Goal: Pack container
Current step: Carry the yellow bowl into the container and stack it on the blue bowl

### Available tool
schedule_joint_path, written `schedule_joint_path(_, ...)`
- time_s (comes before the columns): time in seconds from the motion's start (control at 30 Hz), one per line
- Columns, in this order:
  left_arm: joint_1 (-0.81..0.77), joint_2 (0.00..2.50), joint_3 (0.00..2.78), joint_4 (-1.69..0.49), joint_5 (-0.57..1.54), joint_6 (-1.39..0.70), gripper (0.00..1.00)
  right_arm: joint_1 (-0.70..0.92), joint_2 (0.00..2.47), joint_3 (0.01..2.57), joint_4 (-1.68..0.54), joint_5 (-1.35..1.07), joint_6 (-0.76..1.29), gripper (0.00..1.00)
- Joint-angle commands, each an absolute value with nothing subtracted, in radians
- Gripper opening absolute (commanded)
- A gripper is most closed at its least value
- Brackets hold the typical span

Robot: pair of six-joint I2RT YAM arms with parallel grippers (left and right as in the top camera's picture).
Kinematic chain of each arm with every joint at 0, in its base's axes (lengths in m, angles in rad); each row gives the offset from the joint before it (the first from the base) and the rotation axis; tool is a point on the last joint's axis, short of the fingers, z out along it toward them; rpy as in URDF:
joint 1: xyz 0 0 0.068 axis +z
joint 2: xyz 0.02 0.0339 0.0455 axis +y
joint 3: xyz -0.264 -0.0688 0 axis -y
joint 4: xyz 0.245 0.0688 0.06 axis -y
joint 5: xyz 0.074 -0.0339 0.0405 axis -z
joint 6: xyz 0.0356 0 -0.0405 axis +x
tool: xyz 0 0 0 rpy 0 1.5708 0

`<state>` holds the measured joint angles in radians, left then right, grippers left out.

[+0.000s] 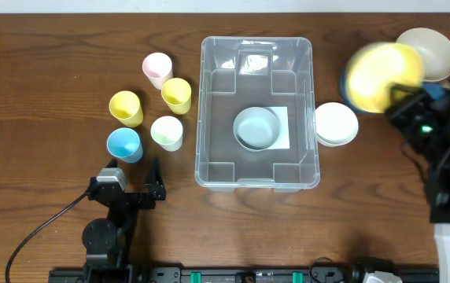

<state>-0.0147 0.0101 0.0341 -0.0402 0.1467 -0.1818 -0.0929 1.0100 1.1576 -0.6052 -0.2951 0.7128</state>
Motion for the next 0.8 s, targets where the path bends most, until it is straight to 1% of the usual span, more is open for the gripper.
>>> schedule_joint_path(0.0,-0.010,0.004,0.004,-0.054,0.143,-0.165,0.98,0.104,1.069,1.157,-0.566,-0.256,0.747,0.05)
schedule_joint_path(0.1,-0.010,0.004,0.004,-0.054,0.143,-0.165,0.98,0.297,1.176,1.157,-0.530,-0.076,0.738,0.08)
schedule_joint_path(0.17,-0.010,0.004,0.004,-0.054,0.143,-0.165,0.98,0.385,1.253,1.158,-0.509,0.006,0.724,0.09)
schedule_joint_path(0.27,-0.010,0.004,0.004,-0.054,0.143,-0.165,0.98,0.466,1.368,1.158,-0.471,0.065,0.725,0.09)
schedule_joint_path(0.5,-0.010,0.004,0.004,-0.054,0.143,-0.165,0.98,0.485,1.560,1.158,-0.403,0.055,0.770,0.08)
schedule_joint_path(0.77,-0.010,0.004,0.004,-0.054,0.143,-0.165,0.98,0.484,1.692,1.158,-0.370,0.057,0.769,0.10)
